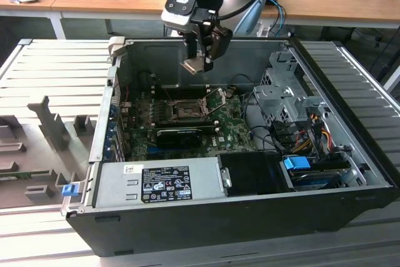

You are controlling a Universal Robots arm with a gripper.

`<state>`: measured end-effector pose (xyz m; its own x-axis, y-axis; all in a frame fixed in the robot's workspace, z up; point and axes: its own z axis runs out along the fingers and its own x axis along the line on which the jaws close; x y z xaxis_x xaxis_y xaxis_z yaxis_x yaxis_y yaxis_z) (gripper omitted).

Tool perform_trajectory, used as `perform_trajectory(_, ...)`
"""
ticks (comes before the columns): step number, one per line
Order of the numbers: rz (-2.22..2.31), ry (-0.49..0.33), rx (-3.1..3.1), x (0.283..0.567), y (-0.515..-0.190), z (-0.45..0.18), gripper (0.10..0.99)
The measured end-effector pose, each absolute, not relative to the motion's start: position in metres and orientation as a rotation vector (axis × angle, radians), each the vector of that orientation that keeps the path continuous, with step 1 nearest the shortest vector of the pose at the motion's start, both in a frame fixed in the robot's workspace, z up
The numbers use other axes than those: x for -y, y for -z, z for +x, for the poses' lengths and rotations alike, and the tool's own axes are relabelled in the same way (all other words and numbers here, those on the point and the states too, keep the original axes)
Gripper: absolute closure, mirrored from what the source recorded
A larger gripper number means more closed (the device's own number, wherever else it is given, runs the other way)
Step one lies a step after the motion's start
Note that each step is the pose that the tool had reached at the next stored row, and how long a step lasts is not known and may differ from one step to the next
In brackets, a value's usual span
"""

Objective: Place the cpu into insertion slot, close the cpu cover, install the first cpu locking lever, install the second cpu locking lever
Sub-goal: 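Place the cpu into insertion slot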

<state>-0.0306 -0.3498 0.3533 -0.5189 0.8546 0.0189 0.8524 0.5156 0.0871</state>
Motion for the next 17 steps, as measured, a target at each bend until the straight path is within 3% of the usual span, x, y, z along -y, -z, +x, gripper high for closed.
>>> perform_trajectory(17, 1.720, -0.129, -2.587, 0.3498, -0.3525, -0.0306, 0.557)
